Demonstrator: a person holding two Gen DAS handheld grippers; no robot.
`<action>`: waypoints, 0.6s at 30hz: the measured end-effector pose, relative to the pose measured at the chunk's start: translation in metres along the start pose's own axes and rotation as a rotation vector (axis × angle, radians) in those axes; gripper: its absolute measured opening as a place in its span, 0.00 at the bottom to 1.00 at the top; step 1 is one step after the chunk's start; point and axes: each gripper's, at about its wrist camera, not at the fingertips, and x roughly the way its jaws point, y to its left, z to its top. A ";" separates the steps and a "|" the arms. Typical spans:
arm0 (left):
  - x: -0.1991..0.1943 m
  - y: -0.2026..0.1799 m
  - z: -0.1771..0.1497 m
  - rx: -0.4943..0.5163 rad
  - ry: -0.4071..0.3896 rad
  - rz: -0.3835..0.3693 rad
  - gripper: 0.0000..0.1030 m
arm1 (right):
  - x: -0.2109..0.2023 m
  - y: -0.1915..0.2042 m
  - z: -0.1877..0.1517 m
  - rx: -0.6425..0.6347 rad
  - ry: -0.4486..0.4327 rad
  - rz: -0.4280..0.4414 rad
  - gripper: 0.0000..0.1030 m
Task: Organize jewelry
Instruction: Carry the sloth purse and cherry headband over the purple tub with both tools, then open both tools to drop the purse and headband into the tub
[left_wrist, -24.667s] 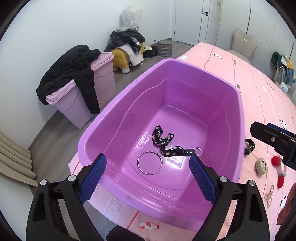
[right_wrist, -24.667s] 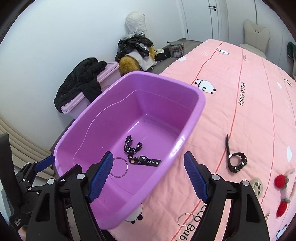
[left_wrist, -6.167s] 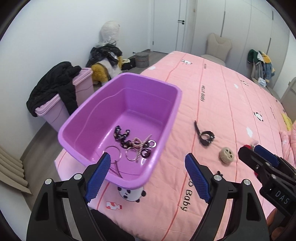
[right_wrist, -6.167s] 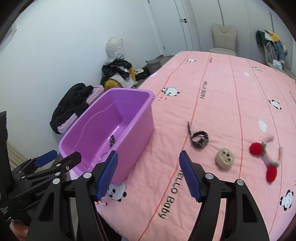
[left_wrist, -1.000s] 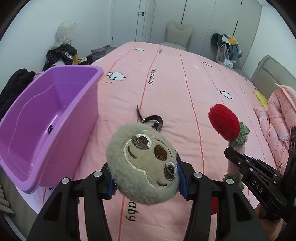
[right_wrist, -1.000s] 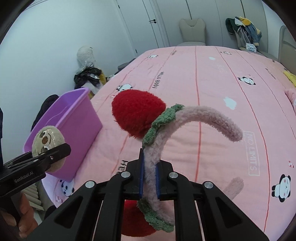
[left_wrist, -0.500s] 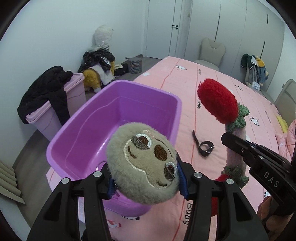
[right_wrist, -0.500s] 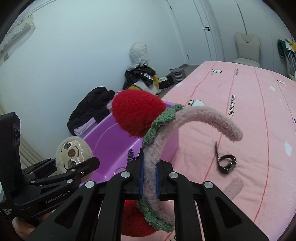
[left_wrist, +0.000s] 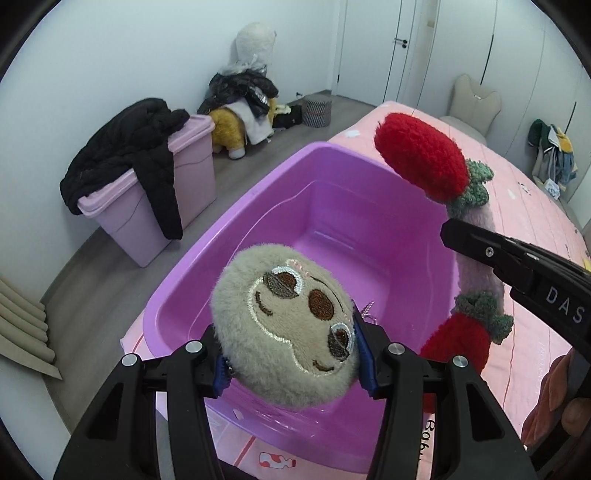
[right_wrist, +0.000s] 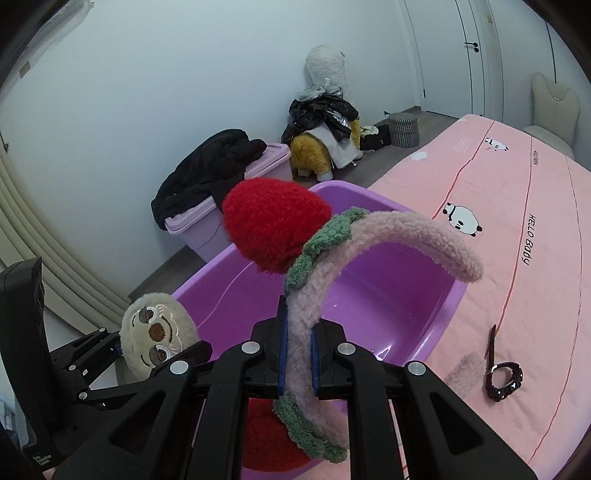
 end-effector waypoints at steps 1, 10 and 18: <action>0.006 0.002 0.001 -0.002 0.015 0.003 0.49 | 0.008 0.001 0.002 -0.008 0.017 0.000 0.10; 0.041 0.006 0.004 -0.031 0.100 0.035 0.53 | 0.067 0.007 0.017 -0.028 0.173 -0.038 0.10; 0.047 0.012 0.002 -0.060 0.132 0.063 0.74 | 0.073 0.000 0.021 -0.023 0.179 -0.113 0.55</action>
